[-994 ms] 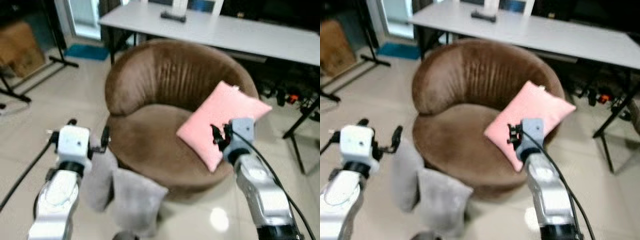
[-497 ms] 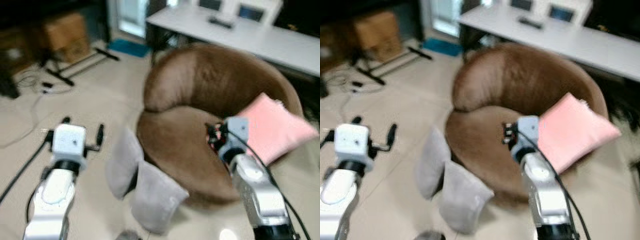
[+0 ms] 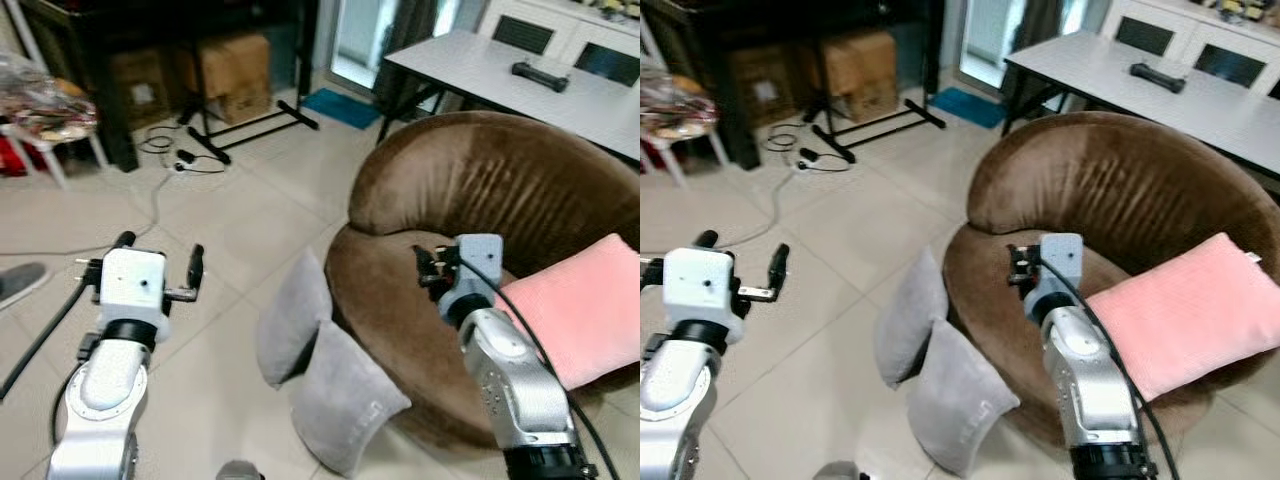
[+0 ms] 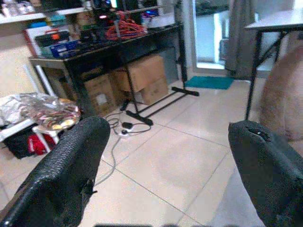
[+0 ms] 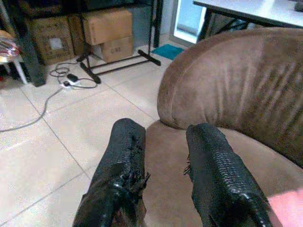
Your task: Move the pillow to the sofa from floor
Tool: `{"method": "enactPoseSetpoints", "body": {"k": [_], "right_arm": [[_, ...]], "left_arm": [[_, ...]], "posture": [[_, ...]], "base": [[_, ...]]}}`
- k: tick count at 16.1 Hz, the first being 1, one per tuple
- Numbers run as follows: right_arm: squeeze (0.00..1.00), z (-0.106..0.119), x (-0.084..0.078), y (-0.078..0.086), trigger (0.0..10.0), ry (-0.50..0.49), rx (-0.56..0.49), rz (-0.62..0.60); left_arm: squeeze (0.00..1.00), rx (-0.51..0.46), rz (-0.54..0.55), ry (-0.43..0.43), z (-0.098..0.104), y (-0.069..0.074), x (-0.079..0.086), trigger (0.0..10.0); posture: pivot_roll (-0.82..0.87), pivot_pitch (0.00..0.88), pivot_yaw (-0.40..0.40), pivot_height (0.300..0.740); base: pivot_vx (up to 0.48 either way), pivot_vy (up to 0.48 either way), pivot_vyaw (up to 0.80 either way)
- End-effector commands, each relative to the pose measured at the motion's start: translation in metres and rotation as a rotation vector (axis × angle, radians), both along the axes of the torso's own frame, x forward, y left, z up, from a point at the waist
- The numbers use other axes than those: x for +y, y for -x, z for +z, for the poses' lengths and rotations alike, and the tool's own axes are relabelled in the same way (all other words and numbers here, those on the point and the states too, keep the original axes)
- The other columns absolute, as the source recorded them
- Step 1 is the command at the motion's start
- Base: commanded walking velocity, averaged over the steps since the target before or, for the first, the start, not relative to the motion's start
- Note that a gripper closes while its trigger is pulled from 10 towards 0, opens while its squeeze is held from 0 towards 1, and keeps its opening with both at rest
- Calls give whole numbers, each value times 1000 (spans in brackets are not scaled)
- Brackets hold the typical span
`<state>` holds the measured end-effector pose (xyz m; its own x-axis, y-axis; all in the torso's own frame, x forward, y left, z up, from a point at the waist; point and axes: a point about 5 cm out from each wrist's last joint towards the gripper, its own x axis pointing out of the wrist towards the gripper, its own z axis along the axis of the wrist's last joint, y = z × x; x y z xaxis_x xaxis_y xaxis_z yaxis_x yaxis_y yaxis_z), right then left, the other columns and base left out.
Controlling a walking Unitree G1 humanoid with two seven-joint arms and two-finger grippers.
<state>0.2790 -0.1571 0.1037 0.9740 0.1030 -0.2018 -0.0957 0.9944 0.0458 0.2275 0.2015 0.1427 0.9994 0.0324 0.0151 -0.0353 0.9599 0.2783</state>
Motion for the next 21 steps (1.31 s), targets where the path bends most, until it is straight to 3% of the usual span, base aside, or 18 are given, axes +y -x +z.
{"method": "enactPoseSetpoints", "body": {"k": [1,5,15,17,21], "right_arm": [[0,3,-5,-1,10000,-2,-18,-22],[0,1,-5,0,10000,-17,-3,-41],[0,2,-6,-2,10000,66,-14,-40],[0,3,-7,-2,10000,56,-17,-54],[0,3,-9,-2,10000,25,-26,-72]], "left_arm": [[0,-8,-23,12,1,-1,-4,10000],[0,-7,-32,13,2,-3,-4,10000],[0,-5,-44,17,2,-4,-4,10000],[0,-5,-49,18,2,-4,-4,10000],[0,1,-54,2,1,-5,-5,10000]], "posture": [[116,0,-99,740],[114,0,-93,740],[118,0,-94,740],[118,0,-94,740],[118,0,-92,740]], "base": [[322,0,0],[350,0,-600],[358,0,0],[358,0,800],[322,0,0]]}}
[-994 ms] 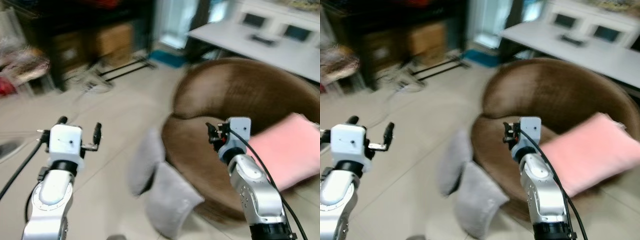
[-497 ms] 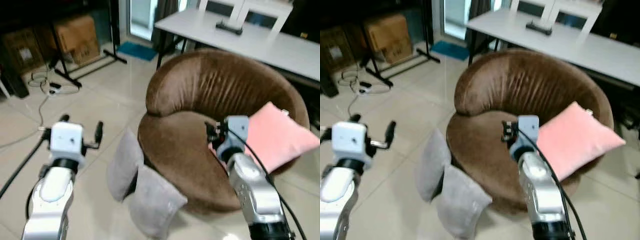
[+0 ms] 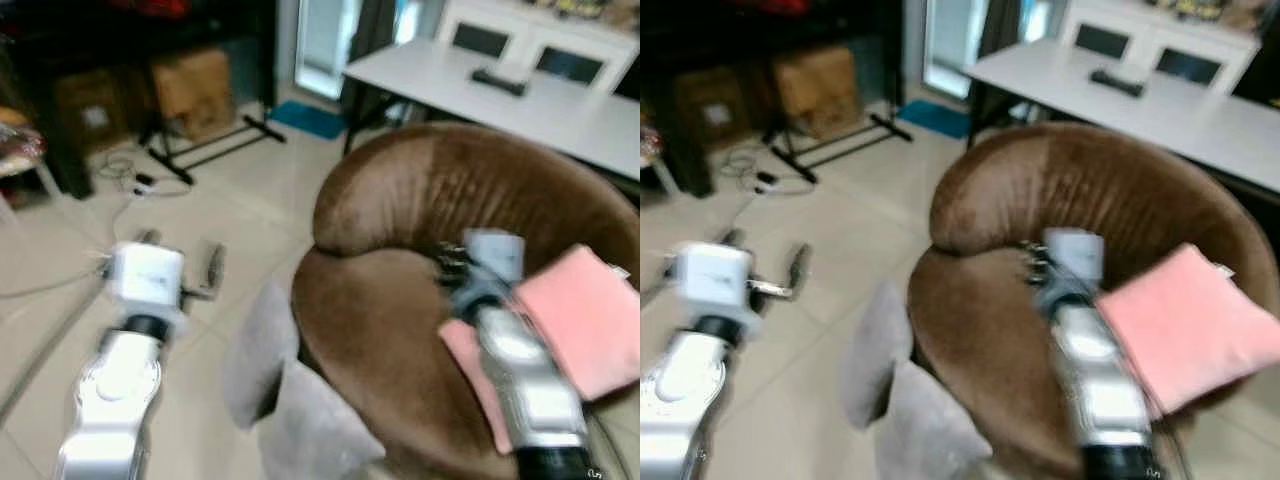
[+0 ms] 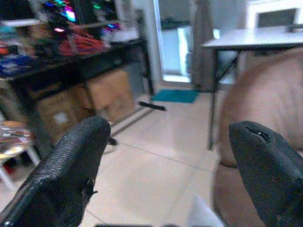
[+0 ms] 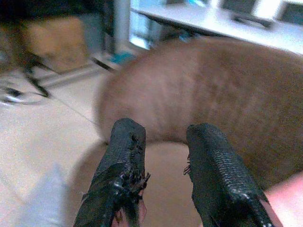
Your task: Move the pillow to the sofa from floor
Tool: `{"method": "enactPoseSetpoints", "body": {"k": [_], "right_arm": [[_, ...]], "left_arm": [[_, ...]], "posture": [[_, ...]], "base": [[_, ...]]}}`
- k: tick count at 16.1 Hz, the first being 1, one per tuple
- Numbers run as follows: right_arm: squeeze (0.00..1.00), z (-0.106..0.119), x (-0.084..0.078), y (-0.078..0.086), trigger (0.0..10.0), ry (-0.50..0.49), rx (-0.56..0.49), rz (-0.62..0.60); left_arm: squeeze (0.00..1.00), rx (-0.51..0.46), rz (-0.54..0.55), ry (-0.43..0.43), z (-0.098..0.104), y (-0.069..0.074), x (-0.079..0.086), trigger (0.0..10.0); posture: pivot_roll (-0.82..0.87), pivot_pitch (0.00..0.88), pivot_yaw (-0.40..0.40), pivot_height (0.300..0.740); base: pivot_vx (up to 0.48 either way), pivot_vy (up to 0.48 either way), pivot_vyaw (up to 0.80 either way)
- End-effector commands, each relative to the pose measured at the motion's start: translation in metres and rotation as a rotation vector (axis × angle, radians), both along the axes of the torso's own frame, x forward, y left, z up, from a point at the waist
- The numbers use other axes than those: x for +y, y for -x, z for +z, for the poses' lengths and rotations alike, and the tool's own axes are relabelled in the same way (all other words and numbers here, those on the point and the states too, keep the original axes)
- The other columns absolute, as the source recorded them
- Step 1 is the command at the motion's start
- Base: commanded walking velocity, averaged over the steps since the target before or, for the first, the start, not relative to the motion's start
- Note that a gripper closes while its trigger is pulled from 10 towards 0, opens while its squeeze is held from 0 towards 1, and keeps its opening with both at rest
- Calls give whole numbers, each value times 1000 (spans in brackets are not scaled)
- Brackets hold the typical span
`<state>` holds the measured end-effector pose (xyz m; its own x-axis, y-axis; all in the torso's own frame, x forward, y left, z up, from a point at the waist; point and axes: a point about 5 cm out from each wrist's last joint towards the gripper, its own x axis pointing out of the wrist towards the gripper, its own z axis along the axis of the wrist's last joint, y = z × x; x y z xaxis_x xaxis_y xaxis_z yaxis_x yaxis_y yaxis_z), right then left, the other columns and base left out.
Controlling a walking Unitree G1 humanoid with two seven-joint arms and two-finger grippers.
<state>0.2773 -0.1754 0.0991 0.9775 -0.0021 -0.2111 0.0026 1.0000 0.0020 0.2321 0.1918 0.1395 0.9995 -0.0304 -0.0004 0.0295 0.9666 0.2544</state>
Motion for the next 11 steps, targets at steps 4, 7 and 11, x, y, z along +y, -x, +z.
{"method": "enactPoseSetpoints", "body": {"k": [4,7,11], "right_arm": [[0,6,14,-3,10000,-40,-40,62],[0,5,14,-1,10000,-61,-54,77],[0,3,16,1,10000,-84,-42,91]], "left_arm": [[0,-35,23,-23,3,1,8,10000],[0,-43,50,-29,1,6,14,10000],[0,-43,64,-32,-2,10,16,10000]], "posture": [[118,0,-96,735],[118,0,-101,705],[118,0,-102,665]], "base": [[0,0,0],[0,0,0],[0,0,0]]}}
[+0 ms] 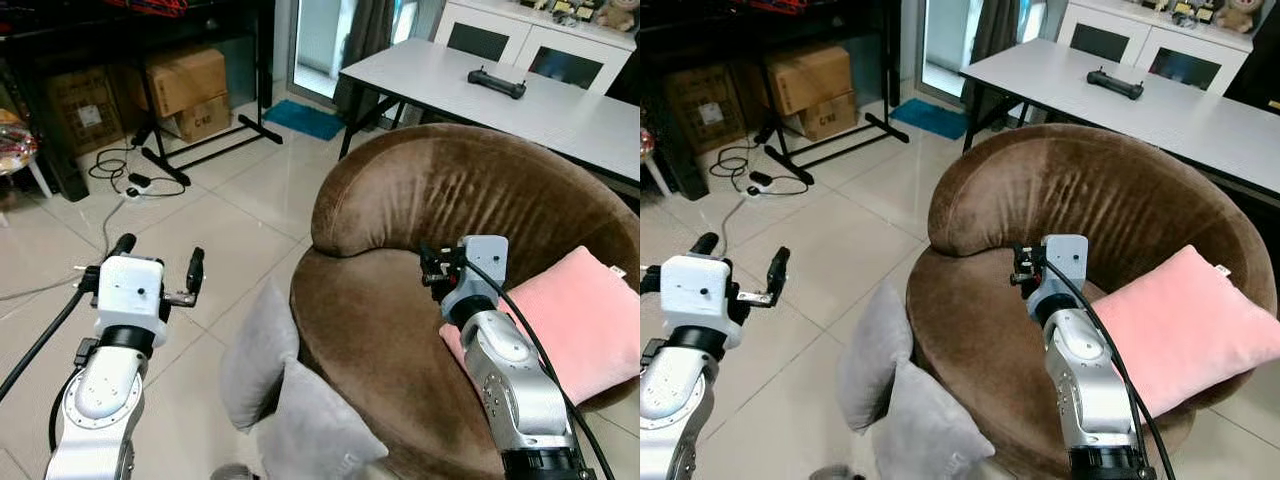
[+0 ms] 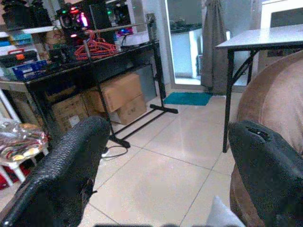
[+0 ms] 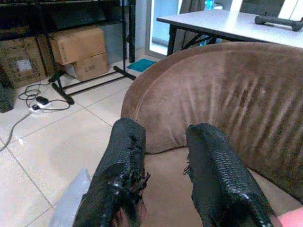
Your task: Move the pillow to the sofa from floor
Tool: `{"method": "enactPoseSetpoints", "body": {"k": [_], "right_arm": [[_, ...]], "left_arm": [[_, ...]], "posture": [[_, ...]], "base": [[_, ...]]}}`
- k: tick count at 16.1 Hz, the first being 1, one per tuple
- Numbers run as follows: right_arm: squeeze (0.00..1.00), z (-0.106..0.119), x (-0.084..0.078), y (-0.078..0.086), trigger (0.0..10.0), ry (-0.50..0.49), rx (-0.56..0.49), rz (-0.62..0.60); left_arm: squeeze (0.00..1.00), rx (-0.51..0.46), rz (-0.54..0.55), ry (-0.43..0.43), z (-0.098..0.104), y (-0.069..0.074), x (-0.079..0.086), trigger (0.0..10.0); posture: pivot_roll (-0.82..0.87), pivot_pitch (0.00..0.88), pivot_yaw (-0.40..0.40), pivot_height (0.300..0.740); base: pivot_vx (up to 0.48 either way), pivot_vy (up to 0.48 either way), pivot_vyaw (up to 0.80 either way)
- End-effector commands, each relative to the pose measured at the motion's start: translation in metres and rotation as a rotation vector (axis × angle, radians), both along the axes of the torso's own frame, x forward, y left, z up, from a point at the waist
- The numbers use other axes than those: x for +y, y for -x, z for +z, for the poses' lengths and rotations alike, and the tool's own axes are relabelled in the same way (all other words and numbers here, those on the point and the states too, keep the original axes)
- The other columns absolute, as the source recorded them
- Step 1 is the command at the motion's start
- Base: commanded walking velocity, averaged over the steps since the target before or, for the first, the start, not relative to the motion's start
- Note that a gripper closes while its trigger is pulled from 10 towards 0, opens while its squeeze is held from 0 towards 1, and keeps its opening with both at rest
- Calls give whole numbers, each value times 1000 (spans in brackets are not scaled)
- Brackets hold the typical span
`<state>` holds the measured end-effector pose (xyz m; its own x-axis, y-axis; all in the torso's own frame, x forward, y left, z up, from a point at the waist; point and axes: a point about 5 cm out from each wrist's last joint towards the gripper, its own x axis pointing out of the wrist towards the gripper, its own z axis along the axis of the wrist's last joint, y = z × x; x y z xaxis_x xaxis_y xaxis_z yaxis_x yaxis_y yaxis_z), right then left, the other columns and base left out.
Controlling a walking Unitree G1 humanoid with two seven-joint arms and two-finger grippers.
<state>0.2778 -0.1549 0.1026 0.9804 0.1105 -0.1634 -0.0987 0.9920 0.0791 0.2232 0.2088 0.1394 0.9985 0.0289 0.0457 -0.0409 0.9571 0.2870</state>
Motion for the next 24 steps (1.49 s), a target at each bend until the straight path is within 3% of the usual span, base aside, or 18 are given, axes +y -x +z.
{"method": "enactPoseSetpoints", "body": {"k": [1,10,16,24], "right_arm": [[0,-1,-4,2,10000,-5,4,-5],[0,-4,-3,4,10000,-9,12,2],[0,-6,-1,2,10000,11,17,9],[0,-11,5,0,10000,24,54,33]], "left_arm": [[0,1,7,2,-2,1,0,10000],[0,-46,21,-25,2,6,4,10000],[0,-31,8,-15,-1,5,5,10000],[0,-22,-9,-20,-1,3,5,10000]], "posture": [[119,0,-103,655],[122,0,-102,565],[122,0,-103,565],[123,0,-87,565]], "base": [[0,0,0],[0,0,0],[0,0,0],[305,0,0]]}}
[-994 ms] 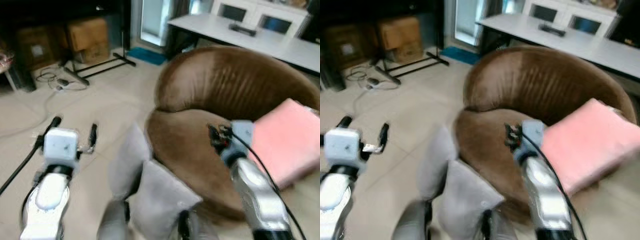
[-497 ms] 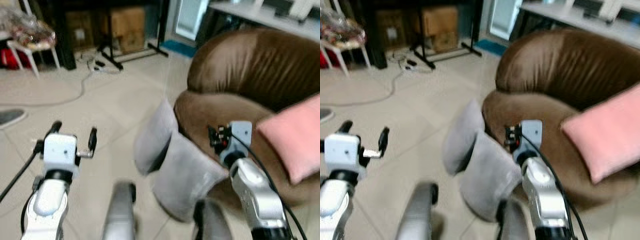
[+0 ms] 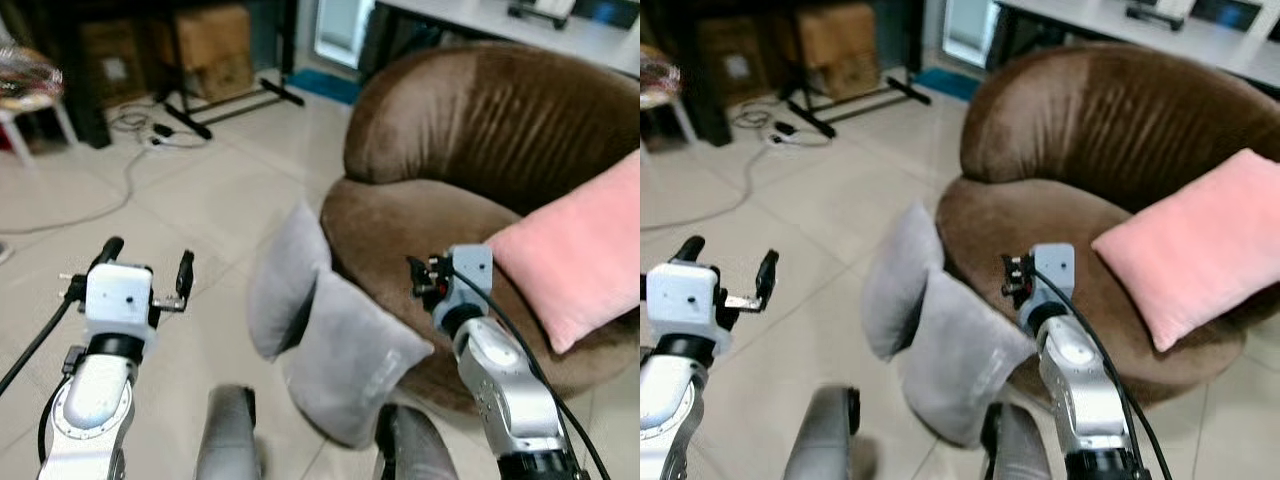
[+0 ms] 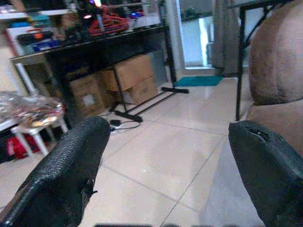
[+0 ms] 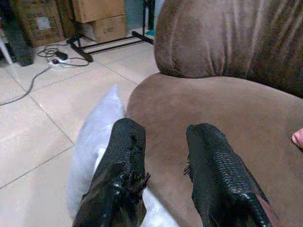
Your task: Move the pillow to the sofa from floor
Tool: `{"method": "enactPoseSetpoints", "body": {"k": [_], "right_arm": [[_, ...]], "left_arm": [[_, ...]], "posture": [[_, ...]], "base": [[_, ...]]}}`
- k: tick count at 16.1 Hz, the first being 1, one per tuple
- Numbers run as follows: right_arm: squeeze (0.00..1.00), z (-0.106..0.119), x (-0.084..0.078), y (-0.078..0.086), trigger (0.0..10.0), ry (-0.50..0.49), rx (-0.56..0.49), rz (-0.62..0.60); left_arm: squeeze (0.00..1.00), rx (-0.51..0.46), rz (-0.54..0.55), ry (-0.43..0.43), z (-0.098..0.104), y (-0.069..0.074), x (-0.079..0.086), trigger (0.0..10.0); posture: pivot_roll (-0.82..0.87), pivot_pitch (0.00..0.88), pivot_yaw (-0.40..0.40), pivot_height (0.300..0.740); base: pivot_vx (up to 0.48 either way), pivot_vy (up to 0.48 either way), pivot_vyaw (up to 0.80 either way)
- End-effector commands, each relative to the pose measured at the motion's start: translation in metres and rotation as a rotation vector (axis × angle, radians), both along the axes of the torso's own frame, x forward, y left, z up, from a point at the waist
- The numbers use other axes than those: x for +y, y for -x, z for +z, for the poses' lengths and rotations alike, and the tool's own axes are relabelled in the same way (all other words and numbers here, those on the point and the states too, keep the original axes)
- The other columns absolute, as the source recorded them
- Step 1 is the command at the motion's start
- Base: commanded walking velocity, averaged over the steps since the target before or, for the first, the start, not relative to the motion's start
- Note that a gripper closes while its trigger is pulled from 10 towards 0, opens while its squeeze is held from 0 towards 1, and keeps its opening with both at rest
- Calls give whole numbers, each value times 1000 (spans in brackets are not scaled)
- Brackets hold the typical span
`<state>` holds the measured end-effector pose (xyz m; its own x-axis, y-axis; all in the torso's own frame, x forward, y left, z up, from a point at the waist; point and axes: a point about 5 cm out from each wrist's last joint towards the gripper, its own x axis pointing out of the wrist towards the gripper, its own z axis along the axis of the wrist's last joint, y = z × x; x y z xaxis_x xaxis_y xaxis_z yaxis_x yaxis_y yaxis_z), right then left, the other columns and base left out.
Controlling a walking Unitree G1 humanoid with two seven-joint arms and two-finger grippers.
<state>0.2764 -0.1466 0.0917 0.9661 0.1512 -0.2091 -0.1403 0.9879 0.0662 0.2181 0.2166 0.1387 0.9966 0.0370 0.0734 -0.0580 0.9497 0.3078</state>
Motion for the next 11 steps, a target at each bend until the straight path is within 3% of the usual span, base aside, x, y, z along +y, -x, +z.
{"method": "enactPoseSetpoints", "body": {"k": [1,3,6,10,11], "right_arm": [[0,-1,-4,-1,10000,6,11,-14],[0,-2,-4,-1,10000,7,16,-27],[0,-3,-2,2,10000,19,13,-17],[0,-4,-1,3,10000,67,19,56],[0,-6,1,3,10000,74,31,91]], "left_arm": [[0,6,-21,1,-1,-3,-2,10000],[0,10,-45,-4,1,-6,-3,10000],[0,17,-68,-7,1,-7,-4,10000],[0,17,-78,-8,0,-8,-6,10000],[0,19,-77,-9,0,-7,-7,10000]], "posture": [[123,0,-87,565],[127,0,-61,565],[123,0,-43,565],[125,0,-46,565],[134,0,-48,565]], "base": [[307,0,0],[304,0,-781],[277,0,0],[0,0,0],[0,0,800]]}}
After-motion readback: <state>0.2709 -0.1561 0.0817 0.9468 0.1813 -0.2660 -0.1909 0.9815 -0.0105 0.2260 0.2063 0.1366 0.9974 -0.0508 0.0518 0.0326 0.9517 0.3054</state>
